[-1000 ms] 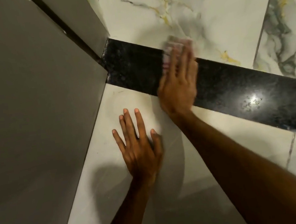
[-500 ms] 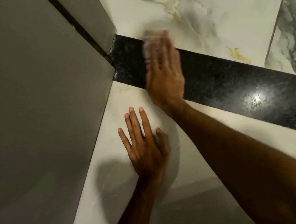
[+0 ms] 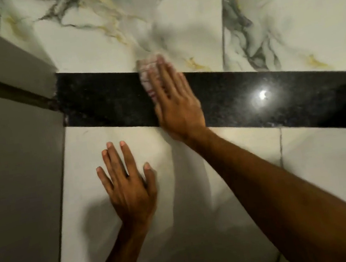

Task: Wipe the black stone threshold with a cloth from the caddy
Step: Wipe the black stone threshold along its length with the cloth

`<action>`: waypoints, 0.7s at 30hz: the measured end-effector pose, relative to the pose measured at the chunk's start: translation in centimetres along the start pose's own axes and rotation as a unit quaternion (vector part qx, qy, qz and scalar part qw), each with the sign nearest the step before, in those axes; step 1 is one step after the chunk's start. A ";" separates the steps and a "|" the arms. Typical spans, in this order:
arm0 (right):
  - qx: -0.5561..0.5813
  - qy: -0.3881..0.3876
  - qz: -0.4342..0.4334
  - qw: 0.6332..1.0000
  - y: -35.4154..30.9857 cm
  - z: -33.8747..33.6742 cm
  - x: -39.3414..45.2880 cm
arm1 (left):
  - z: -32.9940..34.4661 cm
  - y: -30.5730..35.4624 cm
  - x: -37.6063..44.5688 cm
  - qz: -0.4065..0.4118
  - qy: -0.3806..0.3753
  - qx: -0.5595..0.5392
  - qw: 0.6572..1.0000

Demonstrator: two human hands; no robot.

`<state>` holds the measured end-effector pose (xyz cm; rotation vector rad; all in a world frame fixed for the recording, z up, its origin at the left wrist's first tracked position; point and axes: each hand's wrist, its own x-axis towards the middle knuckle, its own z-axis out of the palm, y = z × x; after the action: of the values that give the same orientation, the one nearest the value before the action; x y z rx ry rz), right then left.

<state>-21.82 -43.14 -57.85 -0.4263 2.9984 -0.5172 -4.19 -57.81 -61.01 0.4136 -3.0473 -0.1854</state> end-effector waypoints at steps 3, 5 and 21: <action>-0.005 -0.022 -0.058 0.998 1.8 -0.7 -5.7 | -0.4 1.7 -0.4 0.047 -0.037 0.010 0.998; -0.023 -0.024 -0.057 0.998 5.0 -1.9 -10.7 | -0.6 4.1 -1.1 0.101 -0.066 0.008 0.993; -0.086 0.089 0.319 0.940 19.5 -6.4 -19.2 | 1.5 17.0 -1.5 0.292 -0.114 -0.012 0.949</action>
<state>-9.13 -18.04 -58.04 0.6093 3.0978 -0.2378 -7.30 -41.02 -60.37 -0.5528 -3.2143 -0.2476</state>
